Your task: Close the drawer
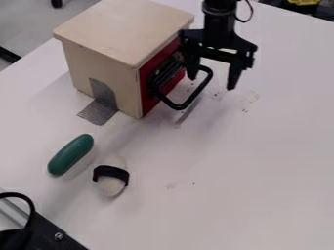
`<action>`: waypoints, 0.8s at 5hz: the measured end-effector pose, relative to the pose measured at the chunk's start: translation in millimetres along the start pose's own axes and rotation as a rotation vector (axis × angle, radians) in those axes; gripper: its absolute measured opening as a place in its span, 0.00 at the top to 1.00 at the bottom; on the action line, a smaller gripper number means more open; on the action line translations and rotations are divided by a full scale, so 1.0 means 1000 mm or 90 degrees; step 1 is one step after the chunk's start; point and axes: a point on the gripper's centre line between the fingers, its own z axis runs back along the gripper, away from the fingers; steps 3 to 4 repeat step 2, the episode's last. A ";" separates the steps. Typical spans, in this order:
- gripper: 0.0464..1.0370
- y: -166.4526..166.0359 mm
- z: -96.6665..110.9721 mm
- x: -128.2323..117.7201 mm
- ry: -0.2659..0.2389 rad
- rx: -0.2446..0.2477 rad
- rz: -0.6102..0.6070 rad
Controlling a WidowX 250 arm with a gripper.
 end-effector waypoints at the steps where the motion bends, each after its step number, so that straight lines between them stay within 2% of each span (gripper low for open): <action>1: 0.04 -0.022 0.011 0.005 -0.007 -0.032 -0.084; 2: 0.04 -0.039 0.020 0.005 -0.005 -0.037 -0.153; 4: 0.04 -0.039 0.020 0.005 -0.005 -0.037 -0.153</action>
